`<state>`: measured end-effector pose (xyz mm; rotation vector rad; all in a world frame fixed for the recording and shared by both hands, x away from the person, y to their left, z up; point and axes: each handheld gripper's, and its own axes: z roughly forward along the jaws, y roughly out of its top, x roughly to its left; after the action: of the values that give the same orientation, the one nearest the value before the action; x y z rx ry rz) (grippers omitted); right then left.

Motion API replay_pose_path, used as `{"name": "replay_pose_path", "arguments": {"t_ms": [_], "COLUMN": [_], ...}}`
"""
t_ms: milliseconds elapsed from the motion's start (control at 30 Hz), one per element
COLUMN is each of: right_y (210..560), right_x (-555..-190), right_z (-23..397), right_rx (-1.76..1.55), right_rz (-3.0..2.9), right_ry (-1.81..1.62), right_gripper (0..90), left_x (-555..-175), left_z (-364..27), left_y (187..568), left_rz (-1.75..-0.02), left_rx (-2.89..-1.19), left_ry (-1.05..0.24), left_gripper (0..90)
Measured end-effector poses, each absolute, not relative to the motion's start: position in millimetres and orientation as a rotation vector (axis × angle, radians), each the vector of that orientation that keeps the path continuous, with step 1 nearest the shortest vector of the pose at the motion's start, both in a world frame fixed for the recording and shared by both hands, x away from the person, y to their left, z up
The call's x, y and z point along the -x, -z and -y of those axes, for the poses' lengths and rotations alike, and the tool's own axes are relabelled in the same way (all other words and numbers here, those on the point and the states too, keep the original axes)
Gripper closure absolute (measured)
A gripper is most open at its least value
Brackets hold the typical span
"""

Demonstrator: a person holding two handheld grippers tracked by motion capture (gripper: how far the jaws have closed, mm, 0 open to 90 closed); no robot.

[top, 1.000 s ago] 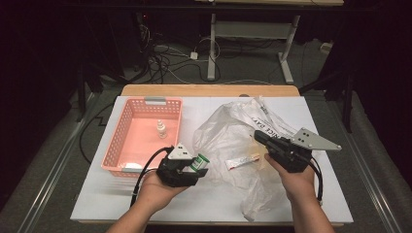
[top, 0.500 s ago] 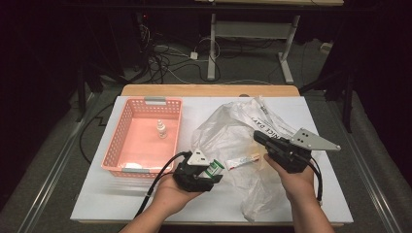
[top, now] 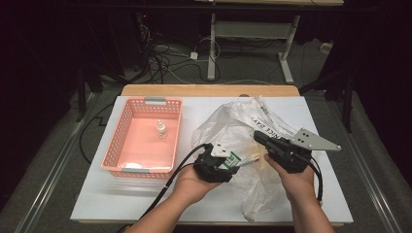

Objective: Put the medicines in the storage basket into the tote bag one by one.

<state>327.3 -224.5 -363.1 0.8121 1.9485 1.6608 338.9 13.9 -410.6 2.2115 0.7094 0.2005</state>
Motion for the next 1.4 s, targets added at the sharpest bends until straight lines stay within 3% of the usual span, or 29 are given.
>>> {"name": "replay_pose_path", "arguments": {"t_ms": [467, 933, 1400], "right_y": [361.8, 369.2, 370.7], "right_x": [-329.8, -336.0, -336.2], "right_z": [234.1, 237.0, 236.4], "right_rx": [-0.829, -0.869, -0.876], "right_rz": [-1.918, -1.919, -1.925], "right_ry": [-1.669, -1.663, -1.663], "right_gripper": [90.0, 90.0, 90.0], "left_x": [-373.4, -401.7, -410.1], "left_z": [19.6, 29.1, 40.5], "left_y": [416.2, 438.4, 453.8], "left_rz": [-0.731, -0.754, -0.793], "left_rx": [-2.223, -2.203, -2.222], "left_ry": [-0.251, -0.313, -0.332], "left_gripper": [49.5, 49.3, 49.2]}}
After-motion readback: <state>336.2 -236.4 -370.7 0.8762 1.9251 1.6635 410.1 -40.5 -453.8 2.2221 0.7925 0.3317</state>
